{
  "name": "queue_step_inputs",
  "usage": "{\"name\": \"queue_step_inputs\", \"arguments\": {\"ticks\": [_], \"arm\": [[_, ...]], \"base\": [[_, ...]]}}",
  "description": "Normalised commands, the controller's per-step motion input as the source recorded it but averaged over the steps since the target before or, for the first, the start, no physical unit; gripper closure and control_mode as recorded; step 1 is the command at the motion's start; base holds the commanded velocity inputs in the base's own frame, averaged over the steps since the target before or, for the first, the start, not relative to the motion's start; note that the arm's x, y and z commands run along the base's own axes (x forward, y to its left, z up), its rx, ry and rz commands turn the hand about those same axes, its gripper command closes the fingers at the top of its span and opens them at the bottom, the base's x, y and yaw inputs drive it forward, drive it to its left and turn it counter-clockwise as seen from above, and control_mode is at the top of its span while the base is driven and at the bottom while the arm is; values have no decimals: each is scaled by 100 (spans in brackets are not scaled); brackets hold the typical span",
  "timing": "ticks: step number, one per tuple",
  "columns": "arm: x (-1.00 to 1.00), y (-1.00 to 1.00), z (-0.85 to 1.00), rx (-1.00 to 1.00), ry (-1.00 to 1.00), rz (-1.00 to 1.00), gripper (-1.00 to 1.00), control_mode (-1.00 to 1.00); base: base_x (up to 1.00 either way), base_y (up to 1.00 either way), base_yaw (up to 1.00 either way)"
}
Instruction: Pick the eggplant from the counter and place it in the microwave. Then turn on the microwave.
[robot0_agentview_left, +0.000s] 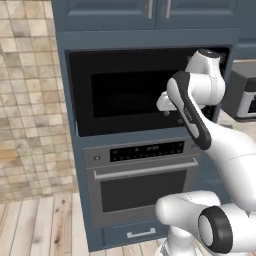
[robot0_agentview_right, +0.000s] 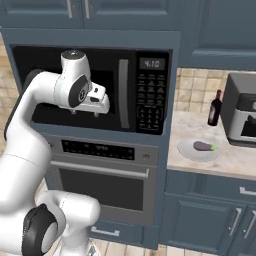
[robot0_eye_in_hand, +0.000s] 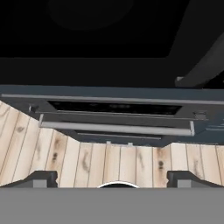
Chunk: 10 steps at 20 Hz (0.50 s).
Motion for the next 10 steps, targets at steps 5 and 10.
{"name": "queue_step_inputs", "arguments": {"ticks": [5, 10], "arm": [[0, 0, 0, 0, 0, 0, -100, 100], [0, 0, 0, 0, 0, 0, -100, 100]], "base": [[-40, -27, 0], [-35, -33, 0]]}}
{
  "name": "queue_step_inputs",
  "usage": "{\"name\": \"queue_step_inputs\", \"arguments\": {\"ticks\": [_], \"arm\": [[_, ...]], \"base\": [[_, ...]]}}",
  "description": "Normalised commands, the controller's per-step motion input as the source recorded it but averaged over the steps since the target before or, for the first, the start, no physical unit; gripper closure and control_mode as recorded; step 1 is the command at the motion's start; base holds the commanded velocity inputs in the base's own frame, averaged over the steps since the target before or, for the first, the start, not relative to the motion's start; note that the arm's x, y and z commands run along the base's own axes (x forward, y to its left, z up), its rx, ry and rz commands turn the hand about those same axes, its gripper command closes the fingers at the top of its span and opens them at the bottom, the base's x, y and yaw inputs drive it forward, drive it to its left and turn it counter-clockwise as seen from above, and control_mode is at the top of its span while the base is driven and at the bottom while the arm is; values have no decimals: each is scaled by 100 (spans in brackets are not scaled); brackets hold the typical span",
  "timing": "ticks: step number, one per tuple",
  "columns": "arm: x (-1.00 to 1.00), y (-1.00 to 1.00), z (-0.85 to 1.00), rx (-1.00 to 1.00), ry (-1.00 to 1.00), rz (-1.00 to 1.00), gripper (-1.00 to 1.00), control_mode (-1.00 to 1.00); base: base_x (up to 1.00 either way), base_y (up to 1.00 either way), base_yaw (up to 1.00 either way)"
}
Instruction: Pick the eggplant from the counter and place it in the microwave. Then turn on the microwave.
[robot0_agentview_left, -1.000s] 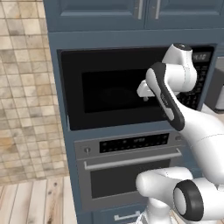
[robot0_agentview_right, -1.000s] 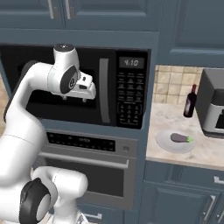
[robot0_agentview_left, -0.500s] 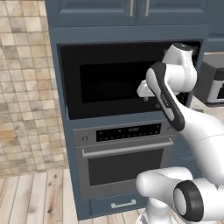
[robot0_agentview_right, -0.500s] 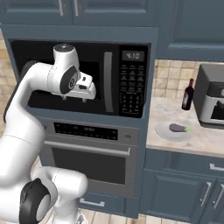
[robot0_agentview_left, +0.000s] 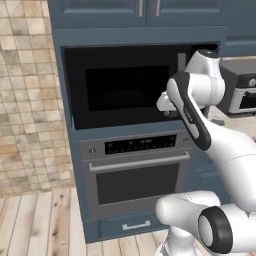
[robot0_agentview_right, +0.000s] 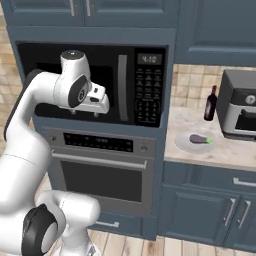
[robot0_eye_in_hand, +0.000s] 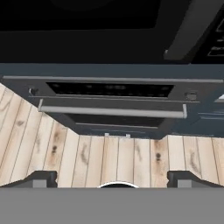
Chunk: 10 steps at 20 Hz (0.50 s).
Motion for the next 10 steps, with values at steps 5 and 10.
{"name": "queue_step_inputs", "arguments": {"ticks": [5, 10], "arm": [[0, 0, 0, 0, 0, 0, -100, 100], [0, 0, 0, 0, 0, 0, -100, 100]], "base": [[-25, -47, -2], [-17, -52, -2]]}}
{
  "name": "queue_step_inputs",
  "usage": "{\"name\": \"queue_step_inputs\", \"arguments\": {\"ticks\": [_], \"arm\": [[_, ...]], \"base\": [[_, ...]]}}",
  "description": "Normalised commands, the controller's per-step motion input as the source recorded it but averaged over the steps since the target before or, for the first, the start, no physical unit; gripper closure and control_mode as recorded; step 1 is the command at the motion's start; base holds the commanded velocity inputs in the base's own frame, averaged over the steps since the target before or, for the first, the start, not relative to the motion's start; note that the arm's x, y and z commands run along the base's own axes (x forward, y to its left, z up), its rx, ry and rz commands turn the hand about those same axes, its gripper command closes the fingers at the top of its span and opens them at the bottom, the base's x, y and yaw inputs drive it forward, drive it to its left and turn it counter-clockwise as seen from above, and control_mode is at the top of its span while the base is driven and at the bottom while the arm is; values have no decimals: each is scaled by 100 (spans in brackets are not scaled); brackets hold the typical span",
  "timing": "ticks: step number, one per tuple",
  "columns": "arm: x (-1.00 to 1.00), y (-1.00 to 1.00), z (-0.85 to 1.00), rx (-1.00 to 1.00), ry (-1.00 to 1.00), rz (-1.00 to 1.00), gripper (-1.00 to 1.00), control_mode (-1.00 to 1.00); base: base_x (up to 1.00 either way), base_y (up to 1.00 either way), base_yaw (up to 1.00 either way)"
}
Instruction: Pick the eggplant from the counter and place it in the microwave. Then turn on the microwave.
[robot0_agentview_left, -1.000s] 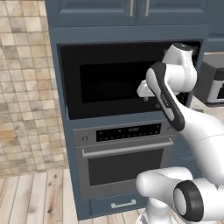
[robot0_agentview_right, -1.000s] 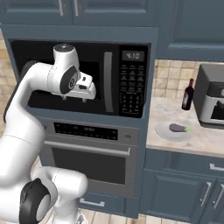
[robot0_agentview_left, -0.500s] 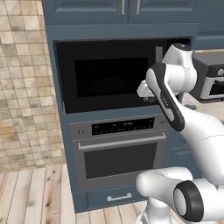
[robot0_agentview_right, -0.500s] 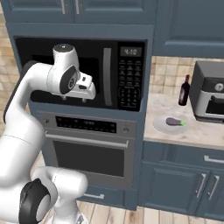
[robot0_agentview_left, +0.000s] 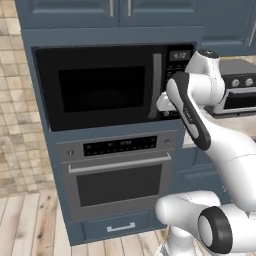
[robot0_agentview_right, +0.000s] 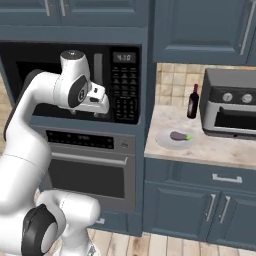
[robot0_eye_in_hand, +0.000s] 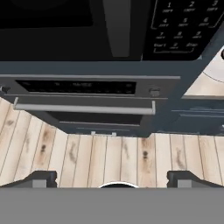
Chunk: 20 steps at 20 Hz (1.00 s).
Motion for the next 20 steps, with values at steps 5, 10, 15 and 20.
{"name": "queue_step_inputs", "arguments": {"ticks": [5, 10, 15, 20], "arm": [[0, 0, 0, 0, 0, 0, -100, 100], [0, 0, 0, 0, 0, 0, -100, 100], [0, 0, 0, 0, 0, 0, -100, 100], [0, 0, 0, 0, 0, 0, -100, 100]], "base": [[-16, -48, -2], [-9, -38, -1], [-1, -28, -1], [0, -16, -1]]}}
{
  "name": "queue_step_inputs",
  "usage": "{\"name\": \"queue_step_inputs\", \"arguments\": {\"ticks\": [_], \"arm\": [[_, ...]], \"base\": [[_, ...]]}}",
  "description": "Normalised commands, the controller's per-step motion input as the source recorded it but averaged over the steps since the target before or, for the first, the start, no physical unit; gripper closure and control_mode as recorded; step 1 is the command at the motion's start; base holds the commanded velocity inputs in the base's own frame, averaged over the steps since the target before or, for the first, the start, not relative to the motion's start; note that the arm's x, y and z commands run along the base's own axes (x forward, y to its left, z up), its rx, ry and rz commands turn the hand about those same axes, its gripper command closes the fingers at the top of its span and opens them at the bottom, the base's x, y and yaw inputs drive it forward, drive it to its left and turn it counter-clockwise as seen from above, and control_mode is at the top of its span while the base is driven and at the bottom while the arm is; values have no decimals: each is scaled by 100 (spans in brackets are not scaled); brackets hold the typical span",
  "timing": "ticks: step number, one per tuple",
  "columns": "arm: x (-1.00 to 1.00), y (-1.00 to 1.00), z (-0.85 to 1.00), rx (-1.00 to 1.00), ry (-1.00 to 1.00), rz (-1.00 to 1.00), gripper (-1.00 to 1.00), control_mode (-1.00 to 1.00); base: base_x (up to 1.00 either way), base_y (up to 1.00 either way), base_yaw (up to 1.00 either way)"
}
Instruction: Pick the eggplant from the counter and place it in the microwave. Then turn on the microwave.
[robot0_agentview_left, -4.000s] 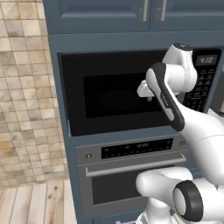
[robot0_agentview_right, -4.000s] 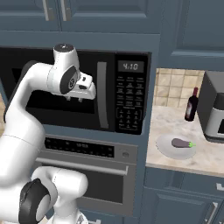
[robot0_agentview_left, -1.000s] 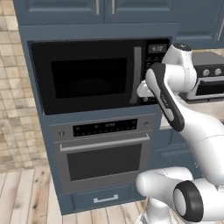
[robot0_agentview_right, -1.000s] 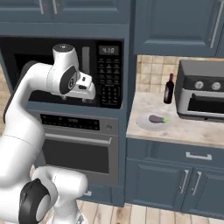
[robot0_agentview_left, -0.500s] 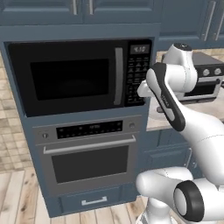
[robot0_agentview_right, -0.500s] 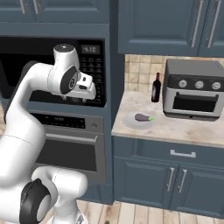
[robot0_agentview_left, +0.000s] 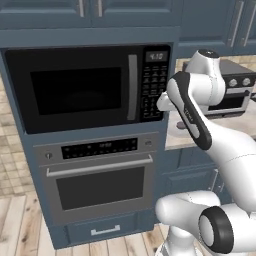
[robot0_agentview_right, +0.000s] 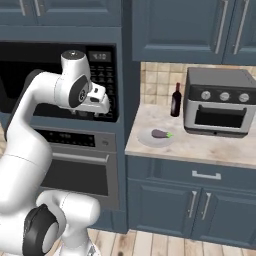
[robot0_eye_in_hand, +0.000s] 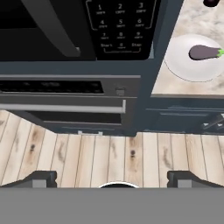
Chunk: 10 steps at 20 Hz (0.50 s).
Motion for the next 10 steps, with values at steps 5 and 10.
{"name": "queue_step_inputs", "arguments": {"ticks": [5, 10], "arm": [[0, 0, 0, 0, 0, 0, -100, 100], [0, 0, 0, 0, 0, 0, -100, 100]], "base": [[1, -13, -2], [11, -10, -1]]}}
